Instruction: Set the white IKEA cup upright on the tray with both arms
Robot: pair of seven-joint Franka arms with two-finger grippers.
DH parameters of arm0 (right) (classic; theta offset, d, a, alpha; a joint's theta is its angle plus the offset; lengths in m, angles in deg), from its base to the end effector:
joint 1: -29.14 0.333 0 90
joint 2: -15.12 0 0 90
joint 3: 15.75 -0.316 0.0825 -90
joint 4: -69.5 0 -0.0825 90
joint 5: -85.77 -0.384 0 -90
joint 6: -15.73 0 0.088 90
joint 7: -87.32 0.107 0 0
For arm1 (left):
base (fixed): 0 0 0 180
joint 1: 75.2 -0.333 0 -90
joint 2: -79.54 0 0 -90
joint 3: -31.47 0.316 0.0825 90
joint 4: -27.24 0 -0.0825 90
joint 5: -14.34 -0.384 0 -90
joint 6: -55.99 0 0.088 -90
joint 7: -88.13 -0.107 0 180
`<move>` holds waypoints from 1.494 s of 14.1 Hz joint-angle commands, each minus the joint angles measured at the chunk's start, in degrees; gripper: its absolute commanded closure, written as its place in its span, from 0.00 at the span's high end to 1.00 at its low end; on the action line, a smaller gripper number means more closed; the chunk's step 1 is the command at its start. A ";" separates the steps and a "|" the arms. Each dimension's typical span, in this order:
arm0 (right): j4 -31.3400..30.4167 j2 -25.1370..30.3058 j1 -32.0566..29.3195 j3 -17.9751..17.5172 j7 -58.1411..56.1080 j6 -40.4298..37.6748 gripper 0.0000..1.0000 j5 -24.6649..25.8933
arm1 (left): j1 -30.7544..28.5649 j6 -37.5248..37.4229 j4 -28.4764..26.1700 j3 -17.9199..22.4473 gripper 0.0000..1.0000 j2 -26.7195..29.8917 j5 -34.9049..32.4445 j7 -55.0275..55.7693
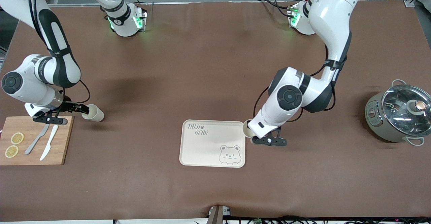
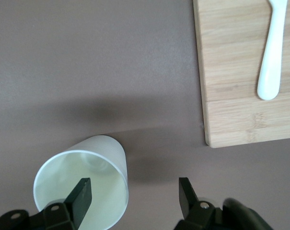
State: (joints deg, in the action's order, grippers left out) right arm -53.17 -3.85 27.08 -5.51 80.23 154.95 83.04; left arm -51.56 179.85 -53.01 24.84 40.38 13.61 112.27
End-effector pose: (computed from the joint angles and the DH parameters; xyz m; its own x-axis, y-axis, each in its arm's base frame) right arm 0.5547 -0.1203 0.2474 0.9921 -0.1192 -0.0389 -0.1184 -0.9927 0.0234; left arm 0.6433 -0.3547 0.3118 0.9954 -0.0825 0.0488 -0.0866 -0.9922 0.0896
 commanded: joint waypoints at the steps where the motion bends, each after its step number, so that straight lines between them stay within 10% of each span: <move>1: -1.43 0.33 -0.49 -0.75 0.15 1.75 0.78 -1.14 | 2.01 -1.51 3.52 0.21 0.00 -2.67 0.81 2.21; 11: -2.22 -0.72 -0.14 -0.92 0.06 4.48 0.02 -2.28 | 4.66 5.07 5.28 0.38 0.00 -8.13 0.72 5.03; 21: -0.73 -0.11 0.56 -1.36 -0.02 1.77 0.00 -2.28 | 4.92 9.39 5.28 0.82 0.00 -10.24 0.02 4.77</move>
State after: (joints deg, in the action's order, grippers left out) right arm -54.24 -4.59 27.42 -6.55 80.20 158.05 81.32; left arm -47.22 189.22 -49.18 25.14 30.70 13.62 117.05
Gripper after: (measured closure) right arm 0.965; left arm 0.965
